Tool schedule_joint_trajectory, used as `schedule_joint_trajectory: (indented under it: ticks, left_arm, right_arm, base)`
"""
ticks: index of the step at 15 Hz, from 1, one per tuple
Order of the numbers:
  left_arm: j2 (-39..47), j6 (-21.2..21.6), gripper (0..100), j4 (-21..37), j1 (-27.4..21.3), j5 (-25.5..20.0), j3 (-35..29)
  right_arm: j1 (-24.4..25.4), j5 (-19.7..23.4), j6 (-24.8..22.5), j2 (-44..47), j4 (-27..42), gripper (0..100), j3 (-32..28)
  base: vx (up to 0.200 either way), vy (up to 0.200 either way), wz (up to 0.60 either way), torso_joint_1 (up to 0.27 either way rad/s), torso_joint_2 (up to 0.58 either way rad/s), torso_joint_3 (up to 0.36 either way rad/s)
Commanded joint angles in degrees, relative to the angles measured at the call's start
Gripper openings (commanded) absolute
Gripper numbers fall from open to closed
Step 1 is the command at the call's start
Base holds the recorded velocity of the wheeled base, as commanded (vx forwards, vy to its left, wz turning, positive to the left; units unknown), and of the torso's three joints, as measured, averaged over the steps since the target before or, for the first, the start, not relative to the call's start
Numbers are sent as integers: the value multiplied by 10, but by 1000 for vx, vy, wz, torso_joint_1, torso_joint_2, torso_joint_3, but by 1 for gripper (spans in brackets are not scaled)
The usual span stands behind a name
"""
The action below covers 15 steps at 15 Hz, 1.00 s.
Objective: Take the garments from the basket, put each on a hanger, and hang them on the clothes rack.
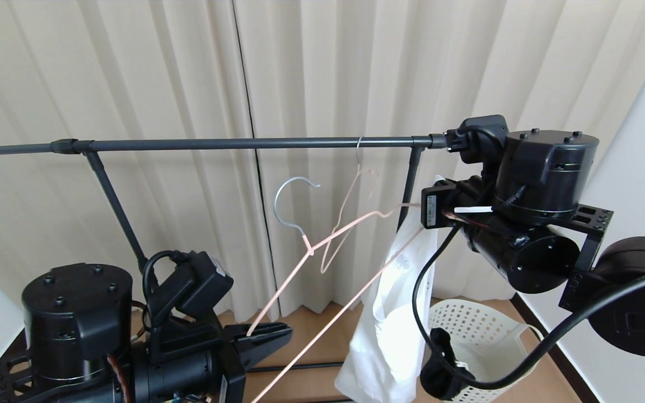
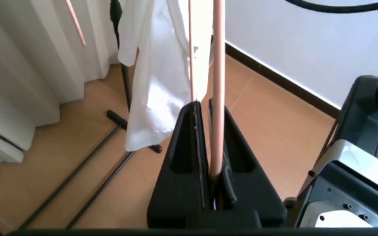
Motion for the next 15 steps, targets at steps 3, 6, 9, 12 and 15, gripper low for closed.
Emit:
schedule_joint_trajectory:
  ticks: [3,6,9,12,15]
  left_arm:
    - [8,0,0,-1,-1,0,1]
    - [12,4,0,-4,0,46,-3]
    - [18,6,0,-22,1,91,-7]
    - [21,12,0,-24,-1,98,-7]
    - [29,15,0,-30,-1,115,-8]
  right_arm:
    - [24,0,1,-1,0,0,9]
    - [37,-20,2,-6,-1,0,16]
    - [38,-37,1,-8,0,0,15]
    - [53,-73,0,-4,0,0,15]
    - [78,-86,0,-5,0,0,22]
  base:
    - [0,0,0,0,0,0]
    - [0,0,0,0,0,0]
    - [0,0,0,0,0,0]
    - [0,0,0,0,0,0]
    - [0,0,0,0,0,0]
